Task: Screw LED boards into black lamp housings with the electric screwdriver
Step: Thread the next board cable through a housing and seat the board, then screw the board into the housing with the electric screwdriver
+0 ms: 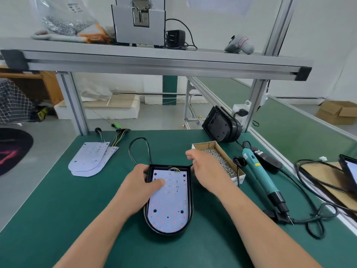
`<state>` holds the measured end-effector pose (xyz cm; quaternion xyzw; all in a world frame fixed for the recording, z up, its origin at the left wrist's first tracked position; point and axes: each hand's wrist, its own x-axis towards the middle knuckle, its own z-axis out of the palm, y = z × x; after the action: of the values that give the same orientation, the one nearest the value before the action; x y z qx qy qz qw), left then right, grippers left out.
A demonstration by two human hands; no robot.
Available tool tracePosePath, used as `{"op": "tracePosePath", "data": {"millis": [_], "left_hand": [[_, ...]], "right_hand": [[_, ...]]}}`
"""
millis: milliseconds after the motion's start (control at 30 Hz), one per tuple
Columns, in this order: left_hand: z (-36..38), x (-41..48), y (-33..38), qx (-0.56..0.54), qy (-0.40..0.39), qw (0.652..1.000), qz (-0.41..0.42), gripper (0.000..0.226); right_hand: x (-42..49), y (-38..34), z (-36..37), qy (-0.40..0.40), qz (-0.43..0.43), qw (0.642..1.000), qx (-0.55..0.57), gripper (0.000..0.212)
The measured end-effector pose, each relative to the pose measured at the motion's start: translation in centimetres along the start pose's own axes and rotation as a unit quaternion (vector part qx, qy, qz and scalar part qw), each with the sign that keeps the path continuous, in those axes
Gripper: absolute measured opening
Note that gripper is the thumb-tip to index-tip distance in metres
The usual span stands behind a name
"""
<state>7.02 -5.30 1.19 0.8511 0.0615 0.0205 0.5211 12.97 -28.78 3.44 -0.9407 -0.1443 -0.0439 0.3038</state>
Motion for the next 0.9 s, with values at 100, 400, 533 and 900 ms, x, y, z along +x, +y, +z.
{"op": "tracePosePath", "data": {"millis": [100, 400, 533, 900], "left_hand": [[0.8, 0.0, 0.0, 0.017, 0.003, 1.000, 0.007, 0.052], [2.3, -0.2, 1.8, 0.135, 0.011, 0.991, -0.017, 0.052], [2.7, 0.1, 2.1, 0.146, 0.008, 0.989, -0.028, 0.061], [1.9, -0.4, 1.4, 0.082, 0.027, 0.996, 0.017, 0.073]], "right_hand": [[-0.5, 0.1, -1.9, 0.049, 0.028, 0.994, 0.094, 0.038], [-3.7, 4.9, -10.7, 0.076, 0.061, 0.982, -0.161, 0.032], [-7.0, 9.4, -12.0, 0.041, 0.161, 0.947, -0.276, 0.049], [-9.0, 12.1, -10.9, 0.056, 0.226, 0.972, 0.033, 0.036]]}}
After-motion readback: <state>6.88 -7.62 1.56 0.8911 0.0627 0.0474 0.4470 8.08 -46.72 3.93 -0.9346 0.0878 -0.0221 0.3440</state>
